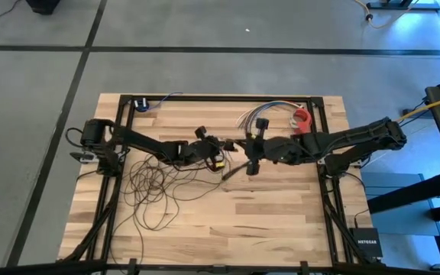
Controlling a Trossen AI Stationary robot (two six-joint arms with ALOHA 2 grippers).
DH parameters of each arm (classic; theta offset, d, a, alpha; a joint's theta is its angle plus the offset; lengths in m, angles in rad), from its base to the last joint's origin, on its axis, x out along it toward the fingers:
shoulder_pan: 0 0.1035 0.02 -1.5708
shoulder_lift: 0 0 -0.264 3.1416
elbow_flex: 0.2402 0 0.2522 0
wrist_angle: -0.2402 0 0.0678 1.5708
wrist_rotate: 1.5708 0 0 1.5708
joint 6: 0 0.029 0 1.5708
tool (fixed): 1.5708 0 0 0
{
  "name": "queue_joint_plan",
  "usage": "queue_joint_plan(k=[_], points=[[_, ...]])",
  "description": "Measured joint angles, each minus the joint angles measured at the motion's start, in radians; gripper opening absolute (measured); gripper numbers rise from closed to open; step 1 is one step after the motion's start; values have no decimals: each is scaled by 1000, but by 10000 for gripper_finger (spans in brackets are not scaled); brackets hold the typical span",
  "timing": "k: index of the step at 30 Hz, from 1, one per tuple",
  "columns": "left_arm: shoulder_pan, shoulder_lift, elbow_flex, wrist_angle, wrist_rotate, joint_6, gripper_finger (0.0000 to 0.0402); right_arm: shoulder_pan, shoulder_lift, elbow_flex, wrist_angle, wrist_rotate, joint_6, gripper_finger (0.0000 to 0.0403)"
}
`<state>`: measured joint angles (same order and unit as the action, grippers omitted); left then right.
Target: Coiling cords
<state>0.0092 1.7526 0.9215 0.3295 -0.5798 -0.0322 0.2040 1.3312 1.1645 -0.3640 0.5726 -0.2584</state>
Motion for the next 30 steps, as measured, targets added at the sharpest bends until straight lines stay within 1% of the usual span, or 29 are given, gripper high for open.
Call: queue_joint_plan(k=[6, 11, 14, 18, 20, 24, 27, 29, 30], points=[[-32, -107, 0, -90, -1, -20, 3, 20, 0, -12, -157, 2, 78, 3], [-76, -194, 0, -114, -1, -32, 6, 18, 0, -57, -221, 9, 133, 3], [-105, -228, 0, -113, -1, -25, 3, 18, 10, -85, -224, 81, 135, 3], [-139, -264, 0, -117, -1, -16, 4, 18, 18, -97, -228, 116, 135, 3], [-158, -276, 0, -106, 0, -10, 4, 18, 28, -98, -227, 178, 133, 3], [-182, -276, 0, -86, 64, 13, 2, 16, 30, -98, -214, 276, 120, 3], [-184, -276, 0, -46, 135, 22, 3, 11, 31, -99, -202, 301, 117, 3], [-185, -276, 0, -52, 138, 38, 4, 11, 31, -99, -202, 314, 113, 3], [-186, -276, 0, -59, 120, 40, 4, 11, 31, -99, -197, 302, 102, 3]])
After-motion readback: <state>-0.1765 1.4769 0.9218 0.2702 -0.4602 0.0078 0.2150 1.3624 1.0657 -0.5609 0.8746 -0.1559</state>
